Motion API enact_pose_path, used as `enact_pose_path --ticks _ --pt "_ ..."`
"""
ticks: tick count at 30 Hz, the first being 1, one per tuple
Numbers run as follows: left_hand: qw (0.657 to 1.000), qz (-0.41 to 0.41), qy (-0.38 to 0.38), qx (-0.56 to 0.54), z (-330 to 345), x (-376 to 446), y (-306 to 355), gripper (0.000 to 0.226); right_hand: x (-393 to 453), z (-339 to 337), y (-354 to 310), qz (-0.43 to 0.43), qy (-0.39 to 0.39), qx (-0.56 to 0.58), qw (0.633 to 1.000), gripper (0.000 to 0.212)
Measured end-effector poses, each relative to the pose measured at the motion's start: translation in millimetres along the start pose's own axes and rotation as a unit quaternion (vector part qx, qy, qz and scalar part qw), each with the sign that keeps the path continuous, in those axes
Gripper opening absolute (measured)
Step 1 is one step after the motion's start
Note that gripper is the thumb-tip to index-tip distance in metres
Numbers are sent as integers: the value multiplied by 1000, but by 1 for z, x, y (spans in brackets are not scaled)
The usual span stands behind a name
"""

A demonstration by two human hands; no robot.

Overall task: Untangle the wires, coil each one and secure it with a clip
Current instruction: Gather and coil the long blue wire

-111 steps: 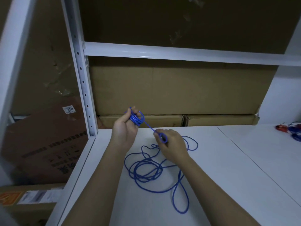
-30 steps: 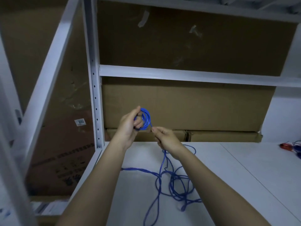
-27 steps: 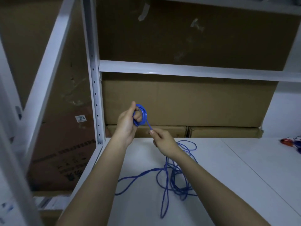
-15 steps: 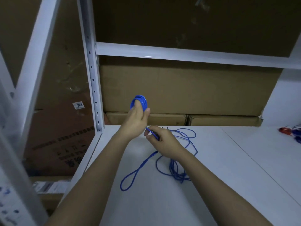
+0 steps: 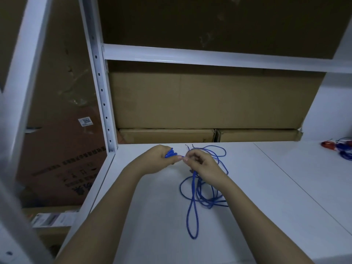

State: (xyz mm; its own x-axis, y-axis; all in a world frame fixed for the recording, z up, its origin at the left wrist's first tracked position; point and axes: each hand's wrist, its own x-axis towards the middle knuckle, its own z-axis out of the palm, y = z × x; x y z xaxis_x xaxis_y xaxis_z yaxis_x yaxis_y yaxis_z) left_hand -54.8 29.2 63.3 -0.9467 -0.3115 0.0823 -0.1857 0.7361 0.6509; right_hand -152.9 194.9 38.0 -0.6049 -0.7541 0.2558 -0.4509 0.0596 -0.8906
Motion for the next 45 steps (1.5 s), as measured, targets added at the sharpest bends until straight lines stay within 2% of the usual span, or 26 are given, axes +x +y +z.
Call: enact_pose_path --ticks 4,7,12,16,18,21,22,24,26,28,30,31,34,35,37,39,41,43,45 --pt "994 -2 84 -68 6 -4 0 48 -3 1 -3 44 7 158 986 25" --pt "985 -15 146 -95 10 -4 -2 46 -6 -1 -3 39 -15 143 989 36" --pt "957 -30 207 -202 11 -1 -8 43 -9 -1 -10 55 -34 139 988 29" --pt "940 -55 234 -241 14 -2 -8 43 -6 9 -9 150 -37 271 950 19" --pt "945 -80 242 -207 17 -1 -7 41 -4 14 -5 161 -34 215 963 20" --pt "946 -91 250 -183 16 -2 -4 41 -5 19 -6 51 3 20 998 28" --pt "948 -79 246 -186 15 -3 -3 40 -4 20 -6 7 29 -53 998 27" --pt "954 -58 232 -179 15 -5 -1 38 -1 22 -5 -72 102 -210 970 15" --pt "954 -39 227 -192 16 -8 2 38 2 24 -4 -86 165 -241 952 17" --pt "948 -19 230 -217 17 -9 4 41 7 24 -8 -23 179 -89 979 25" --pt "952 -18 220 -213 18 -10 7 42 13 18 -14 77 172 92 978 31" --pt "956 -23 210 -206 18 -11 9 42 16 13 -15 122 155 118 973 34" --pt "958 -43 188 -214 19 -12 9 44 18 -5 -15 200 76 78 974 36" --pt "956 -48 187 -223 19 -12 9 44 18 -10 -14 221 56 101 968 34" --pt "950 -64 197 -233 19 -11 6 44 14 -17 -11 257 23 219 941 31" --pt "945 -83 213 -234 21 -9 4 46 8 -21 -8 255 6 337 906 35" --pt "939 -102 233 -231 22 -6 3 48 3 -21 -5 231 -8 398 888 37" --pt "933 -115 247 -233 23 -4 1 49 -3 -20 -7 204 -16 401 893 39" --pt "932 -126 254 -226 24 -2 0 48 -4 -21 -8 182 -12 345 921 40"
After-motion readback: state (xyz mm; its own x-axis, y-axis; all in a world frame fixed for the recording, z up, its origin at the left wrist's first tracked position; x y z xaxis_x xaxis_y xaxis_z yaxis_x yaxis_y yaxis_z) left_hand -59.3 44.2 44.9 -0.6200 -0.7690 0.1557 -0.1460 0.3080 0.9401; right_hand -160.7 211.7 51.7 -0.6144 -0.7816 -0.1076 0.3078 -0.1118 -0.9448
